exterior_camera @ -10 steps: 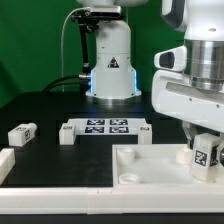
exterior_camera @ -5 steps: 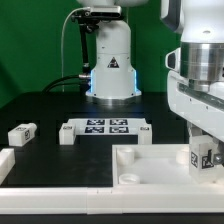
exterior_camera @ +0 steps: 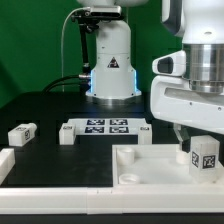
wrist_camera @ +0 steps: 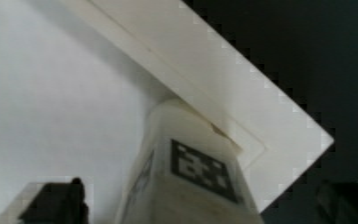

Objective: Assemble one leg

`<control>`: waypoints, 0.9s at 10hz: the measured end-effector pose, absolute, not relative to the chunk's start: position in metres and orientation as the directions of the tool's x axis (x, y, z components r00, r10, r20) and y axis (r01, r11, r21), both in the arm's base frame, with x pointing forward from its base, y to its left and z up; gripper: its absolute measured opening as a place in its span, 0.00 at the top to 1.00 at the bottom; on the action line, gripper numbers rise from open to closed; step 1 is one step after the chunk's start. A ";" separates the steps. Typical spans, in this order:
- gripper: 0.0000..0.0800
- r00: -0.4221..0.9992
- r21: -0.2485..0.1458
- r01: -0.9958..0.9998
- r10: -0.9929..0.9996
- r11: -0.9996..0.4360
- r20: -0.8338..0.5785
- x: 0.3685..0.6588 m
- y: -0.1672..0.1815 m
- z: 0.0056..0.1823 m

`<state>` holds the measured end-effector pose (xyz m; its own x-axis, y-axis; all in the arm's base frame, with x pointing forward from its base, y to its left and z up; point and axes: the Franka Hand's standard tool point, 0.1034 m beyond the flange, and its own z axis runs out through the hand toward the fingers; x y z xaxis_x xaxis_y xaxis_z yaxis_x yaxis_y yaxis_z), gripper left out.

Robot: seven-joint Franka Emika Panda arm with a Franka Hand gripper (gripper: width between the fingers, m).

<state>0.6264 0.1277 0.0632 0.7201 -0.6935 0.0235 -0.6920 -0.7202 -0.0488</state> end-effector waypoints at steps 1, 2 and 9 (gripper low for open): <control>0.19 0.814 -0.043 -0.579 -0.580 -0.814 0.029 0.625 0.127 0.063; 0.19 0.870 -0.040 -0.490 -0.491 -0.871 0.033 0.625 0.126 0.063; 0.19 0.999 0.009 0.020 0.020 -1.000 0.041 0.625 0.116 0.062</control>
Offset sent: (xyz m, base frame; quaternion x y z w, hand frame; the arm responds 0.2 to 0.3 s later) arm -0.0087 0.0061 0.0028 -0.0043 -0.0222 -0.4067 0.9133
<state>0.6251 0.1158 0.0623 0.9990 0.0202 0.0409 0.0198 -0.9998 0.0092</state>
